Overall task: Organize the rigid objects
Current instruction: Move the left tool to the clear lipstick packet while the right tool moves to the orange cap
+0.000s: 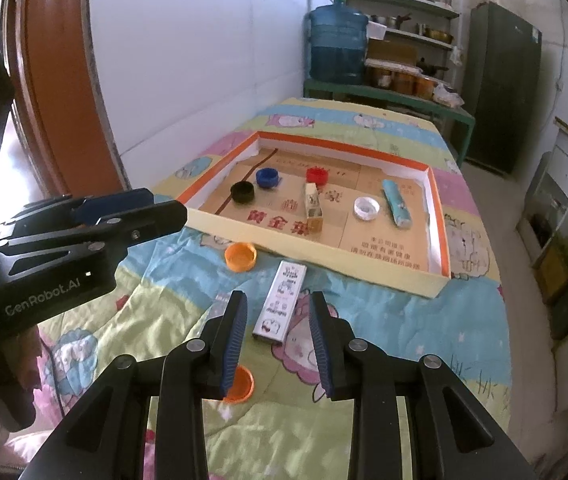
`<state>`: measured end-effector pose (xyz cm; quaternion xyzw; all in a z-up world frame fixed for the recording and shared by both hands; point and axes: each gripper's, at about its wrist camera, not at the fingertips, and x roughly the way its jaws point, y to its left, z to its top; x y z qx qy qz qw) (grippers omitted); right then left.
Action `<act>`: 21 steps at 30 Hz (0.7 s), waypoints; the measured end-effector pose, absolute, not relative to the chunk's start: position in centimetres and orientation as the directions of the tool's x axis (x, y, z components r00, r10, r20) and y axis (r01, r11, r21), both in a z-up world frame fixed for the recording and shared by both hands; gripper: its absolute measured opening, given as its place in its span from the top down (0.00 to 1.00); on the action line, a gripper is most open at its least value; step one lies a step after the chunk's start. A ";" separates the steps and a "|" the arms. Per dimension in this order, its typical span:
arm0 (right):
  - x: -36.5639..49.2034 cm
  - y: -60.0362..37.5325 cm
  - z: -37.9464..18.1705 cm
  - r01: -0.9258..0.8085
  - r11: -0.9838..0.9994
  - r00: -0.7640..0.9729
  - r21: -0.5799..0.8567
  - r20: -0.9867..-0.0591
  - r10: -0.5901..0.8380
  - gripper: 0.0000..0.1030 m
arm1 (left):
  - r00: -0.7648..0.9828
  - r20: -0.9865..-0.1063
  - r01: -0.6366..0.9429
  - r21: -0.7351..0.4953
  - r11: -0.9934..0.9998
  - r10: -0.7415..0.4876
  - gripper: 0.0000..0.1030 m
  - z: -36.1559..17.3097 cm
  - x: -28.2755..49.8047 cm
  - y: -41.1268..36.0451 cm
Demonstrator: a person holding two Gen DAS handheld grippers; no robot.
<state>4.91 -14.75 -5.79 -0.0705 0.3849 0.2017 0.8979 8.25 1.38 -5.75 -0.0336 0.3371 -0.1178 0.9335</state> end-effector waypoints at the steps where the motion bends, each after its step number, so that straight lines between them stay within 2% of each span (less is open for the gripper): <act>1: 4.7 -14.8 -5.9 -0.416 0.909 0.621 0.030 -0.721 0.308 0.69 | 0.744 -0.622 0.198 -0.143 0.970 -0.244 0.61 -5.8 8.1 1.3; 21: 1.6 -15.5 -9.0 -0.416 0.907 0.560 0.063 -0.768 0.310 0.68 | 0.716 -0.647 0.213 -0.156 0.965 -0.262 0.61 -7.8 5.9 0.5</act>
